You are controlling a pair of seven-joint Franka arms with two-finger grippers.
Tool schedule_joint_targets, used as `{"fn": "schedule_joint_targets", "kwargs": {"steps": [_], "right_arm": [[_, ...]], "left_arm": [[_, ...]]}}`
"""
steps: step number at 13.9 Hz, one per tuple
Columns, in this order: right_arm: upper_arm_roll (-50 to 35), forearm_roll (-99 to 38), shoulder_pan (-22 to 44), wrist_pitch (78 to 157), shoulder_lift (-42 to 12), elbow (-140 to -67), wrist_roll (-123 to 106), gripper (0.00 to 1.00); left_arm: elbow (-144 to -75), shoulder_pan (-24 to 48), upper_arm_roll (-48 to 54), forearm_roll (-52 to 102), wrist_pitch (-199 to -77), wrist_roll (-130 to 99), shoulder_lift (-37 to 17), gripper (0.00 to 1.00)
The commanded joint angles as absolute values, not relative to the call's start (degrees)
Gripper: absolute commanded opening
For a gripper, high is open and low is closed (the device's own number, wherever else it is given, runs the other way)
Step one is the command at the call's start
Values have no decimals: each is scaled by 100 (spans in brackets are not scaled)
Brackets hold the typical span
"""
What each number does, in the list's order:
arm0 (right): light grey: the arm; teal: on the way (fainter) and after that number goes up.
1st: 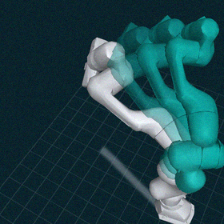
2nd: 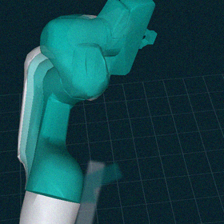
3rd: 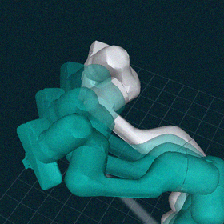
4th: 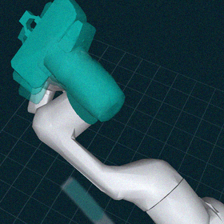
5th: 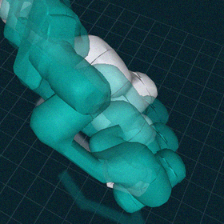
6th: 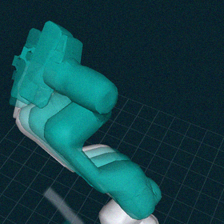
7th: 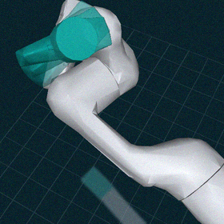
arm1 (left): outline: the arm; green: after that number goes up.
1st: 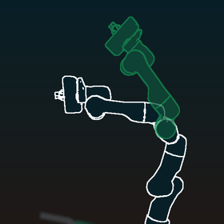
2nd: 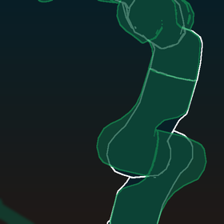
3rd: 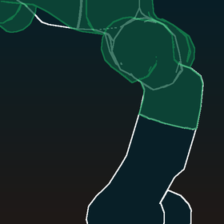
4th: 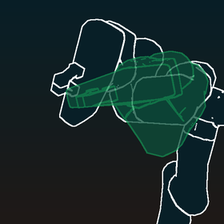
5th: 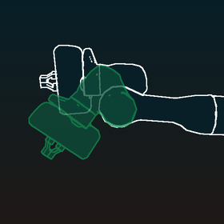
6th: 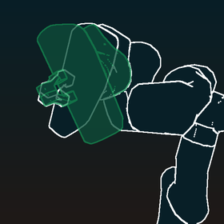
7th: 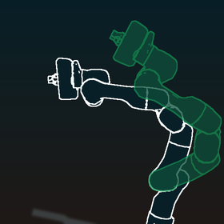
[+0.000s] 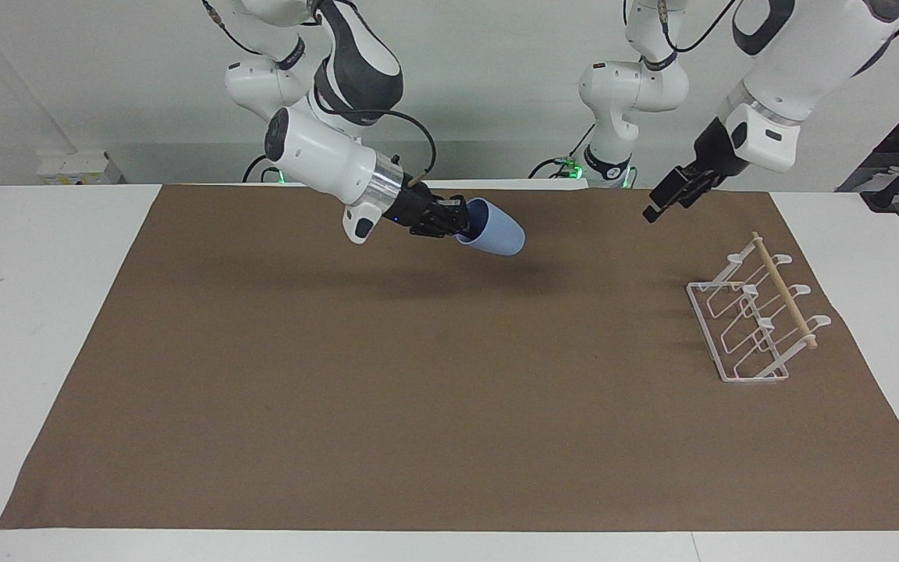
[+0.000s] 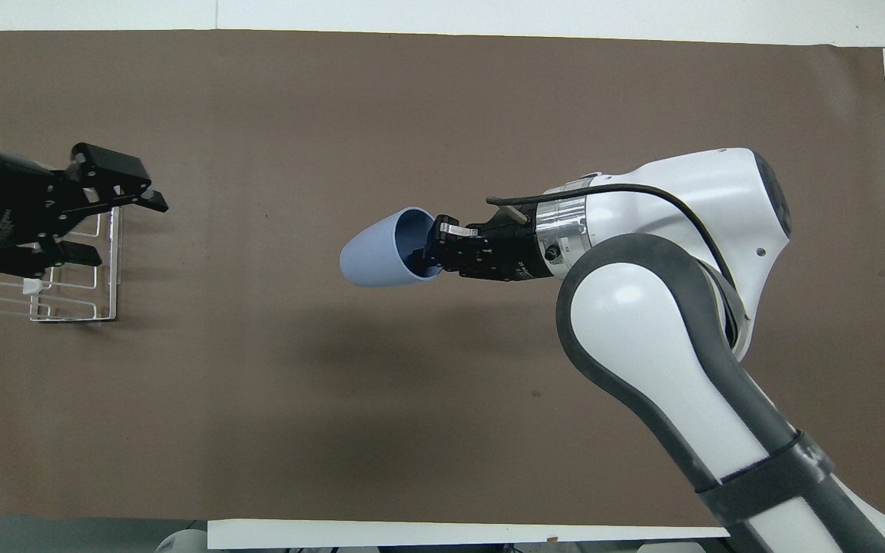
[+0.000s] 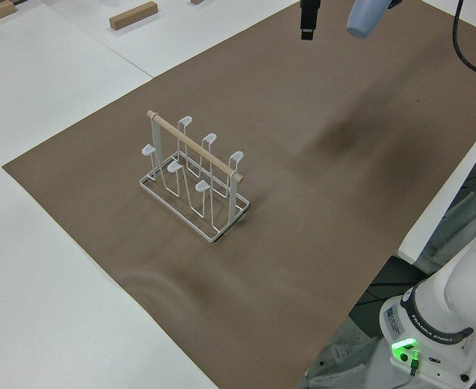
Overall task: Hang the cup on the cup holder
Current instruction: 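Close the left gripper on the cup base held by the right gripper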
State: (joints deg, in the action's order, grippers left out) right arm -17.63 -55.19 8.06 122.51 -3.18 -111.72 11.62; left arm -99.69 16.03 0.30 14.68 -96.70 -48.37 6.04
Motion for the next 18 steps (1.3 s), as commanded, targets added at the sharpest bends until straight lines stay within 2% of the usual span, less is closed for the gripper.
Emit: {"fn": "schedule_joint_targets", "kwargs": {"steps": [1,4,8,12,14,18], "right_arm": [[-1784,-5643,800,12305,-290,-11224,1231,0],[-1784,-5643,800,12305,-290,-11224,1239,0],[-1784,-5643,800,12287,-290,-11224,1239,0],[-1784,-5643,791,12270,-290,-11224,1248,0],[-1784,-5643,791,12270,-290,-11224,1248,0],[-1784,-5643,782,12270,-290,-11224,1248,0]], "left_arm": [[-10423,2090,-18,1573,-10273,-6542,817,100],[-10634,2276,-18,2055,-10888,-8037,817,100],[-11082,2653,-18,2820,-11433,-8902,774,100],[-11487,2988,-9,3629,-12539,-10393,686,100],[-11557,3365,-9,3630,-12682,-10406,650,100],[-11838,3585,-9,3630,-12875,-10441,581,100]]}}
